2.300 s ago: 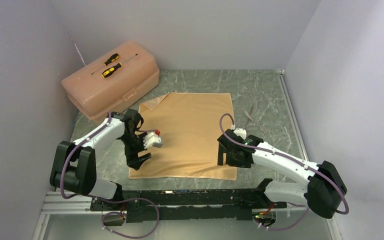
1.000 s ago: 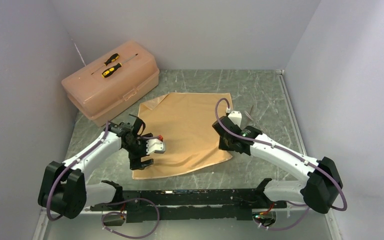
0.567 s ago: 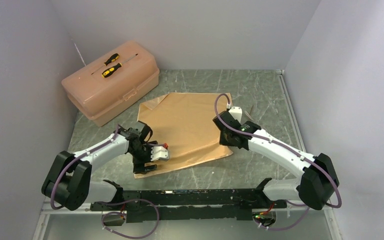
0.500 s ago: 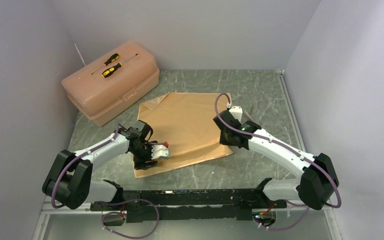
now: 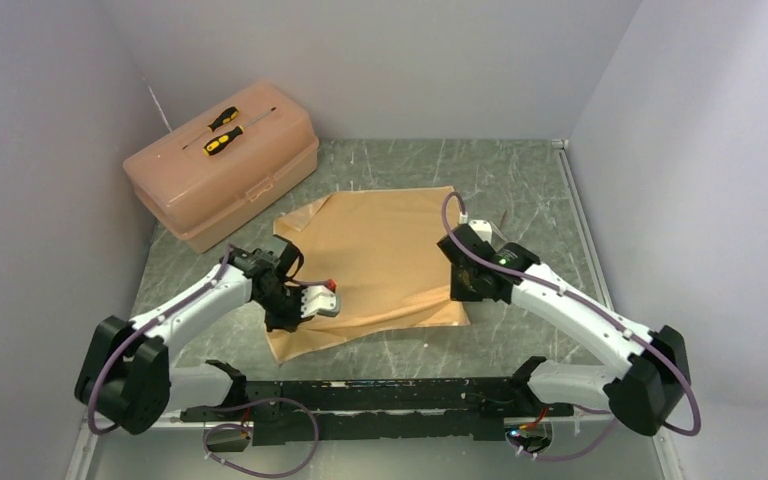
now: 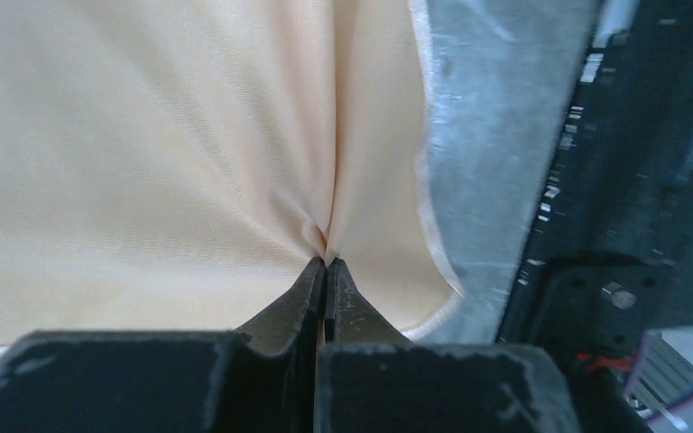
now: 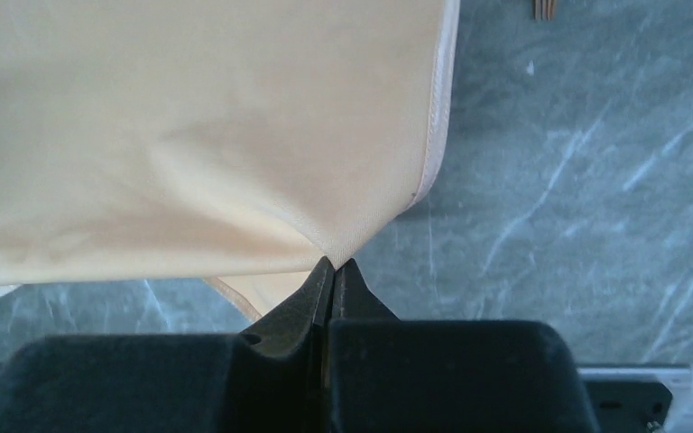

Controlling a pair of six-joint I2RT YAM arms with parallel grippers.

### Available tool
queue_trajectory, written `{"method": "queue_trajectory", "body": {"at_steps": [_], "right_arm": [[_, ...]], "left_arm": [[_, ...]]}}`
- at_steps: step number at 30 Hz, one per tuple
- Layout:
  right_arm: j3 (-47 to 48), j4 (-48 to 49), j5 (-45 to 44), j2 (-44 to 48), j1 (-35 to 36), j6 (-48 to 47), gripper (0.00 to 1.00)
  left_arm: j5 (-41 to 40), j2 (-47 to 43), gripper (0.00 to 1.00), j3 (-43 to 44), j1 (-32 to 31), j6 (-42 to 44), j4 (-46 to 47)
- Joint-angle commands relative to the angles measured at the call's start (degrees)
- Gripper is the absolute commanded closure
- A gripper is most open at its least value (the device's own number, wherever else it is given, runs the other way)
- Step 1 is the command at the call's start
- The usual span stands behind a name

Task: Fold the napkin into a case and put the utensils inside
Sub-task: Fold the napkin at the center of the board.

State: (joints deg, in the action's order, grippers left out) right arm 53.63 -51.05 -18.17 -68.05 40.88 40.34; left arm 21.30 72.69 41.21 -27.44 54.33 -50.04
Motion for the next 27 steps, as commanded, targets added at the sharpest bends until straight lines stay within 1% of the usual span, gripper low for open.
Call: {"method": "queue_trajectory", "body": {"at_steps": [1,5,8,10,13,17,22,27], "right_arm": [[1.8,-10.1,3.8,6.1,0.7,0.0,1.0],[0.4,-12.1,7.0,9.7,1.6,2.4,1.0],[1.1,-11.4,6.9,9.8,1.7,2.9,1.0],[3.6,-10.2,4.9,8.4,1.7,2.0,1.0],[9.8,-7.7,-0.1,4.1,1.5,-1.1,1.0],[15.8,-0.4,-4.5,-3.5,-0.9,-6.3,1.0],[16.1,11.5,-4.9,-11.4,-6.8,-12.1,1.0],[15.7,18.9,-7.4,-19.2,-10.6,-15.5,1.0]], "left_arm": [[6.6,-5.1,0.97,5.0,-0.8,2.3,-14.4],[7.0,-8.1,0.97,5.8,-0.9,3.1,-19.5],[6.7,-8.9,0.97,5.5,-1.0,2.6,-19.8],[5.6,-7.8,0.97,5.6,-1.0,1.2,-17.0],[1.7,-4.8,0.97,7.8,-0.9,-3.0,-10.1],[-5.4,-0.5,0.97,12.9,-1.0,-7.4,0.0],[-13.5,7.5,0.97,16.6,-0.8,-9.2,11.0],[-18.4,14.2,0.97,17.5,0.5,-9.1,16.9]]}}
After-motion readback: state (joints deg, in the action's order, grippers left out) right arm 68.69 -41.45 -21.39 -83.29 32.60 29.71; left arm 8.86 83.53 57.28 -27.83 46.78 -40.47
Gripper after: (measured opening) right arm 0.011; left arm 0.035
